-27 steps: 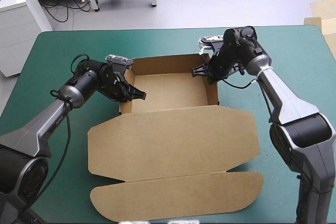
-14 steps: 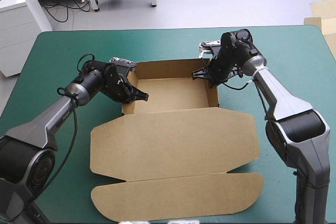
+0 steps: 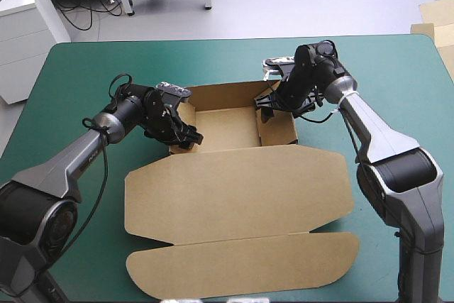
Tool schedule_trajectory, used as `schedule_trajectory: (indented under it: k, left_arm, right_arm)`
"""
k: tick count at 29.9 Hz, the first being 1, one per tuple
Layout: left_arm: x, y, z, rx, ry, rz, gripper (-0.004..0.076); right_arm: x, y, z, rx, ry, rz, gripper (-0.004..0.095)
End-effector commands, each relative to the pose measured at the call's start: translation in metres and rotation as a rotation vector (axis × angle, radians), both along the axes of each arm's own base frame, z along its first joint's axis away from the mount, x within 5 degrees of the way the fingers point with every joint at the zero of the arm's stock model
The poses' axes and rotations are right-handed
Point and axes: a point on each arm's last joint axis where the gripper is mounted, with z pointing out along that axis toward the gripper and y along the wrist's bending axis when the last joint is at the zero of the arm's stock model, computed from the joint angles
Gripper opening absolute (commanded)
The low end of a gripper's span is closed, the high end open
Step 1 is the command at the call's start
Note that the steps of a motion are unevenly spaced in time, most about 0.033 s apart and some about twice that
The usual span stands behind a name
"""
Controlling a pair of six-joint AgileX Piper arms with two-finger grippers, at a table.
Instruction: Fold the box
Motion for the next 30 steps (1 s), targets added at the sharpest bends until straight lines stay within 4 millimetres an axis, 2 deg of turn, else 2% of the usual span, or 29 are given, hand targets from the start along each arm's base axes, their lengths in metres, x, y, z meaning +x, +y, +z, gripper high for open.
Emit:
schedule_trajectory:
  k: [1,6,11,16,21,25,30]
  left_arm:
    - [-0.006,-0.002,0.028,-0.055,-0.07,0.004,0.0545]
    - [-0.016,0.003,0.05,-0.055,-0.099,-0.01,0.0545]
    - [-0.033,0.013,0.095,-0.053,-0.212,-0.022,0.0545]
    - [-0.057,0.027,0.138,-0.052,-0.323,-0.032,0.0545]
    - [-0.086,0.046,0.162,0.03,-0.37,-0.036,0.0524]
    - [-0.111,0.063,0.171,0.13,-0.318,-0.048,0.0446]
    - [-0.129,0.072,0.178,0.151,-0.365,-0.062,0.0238]
  right_arm:
    - [-0.011,-0.001,0.038,0.055,-0.067,0.004,0.0781]
    - [-0.015,-0.008,0.05,0.014,-0.116,0.002,0.0781]
    - [-0.027,-0.015,0.078,0.007,-0.191,0.013,0.0781]
    - [-0.045,-0.021,0.109,0.018,-0.275,0.051,0.0781]
    - [-0.061,-0.029,0.134,0.017,-0.347,0.071,0.0781]
    - [-0.066,-0.03,0.14,0.017,-0.367,0.082,0.0781]
    - [-0.066,-0.03,0.14,0.017,-0.366,0.082,0.0781]
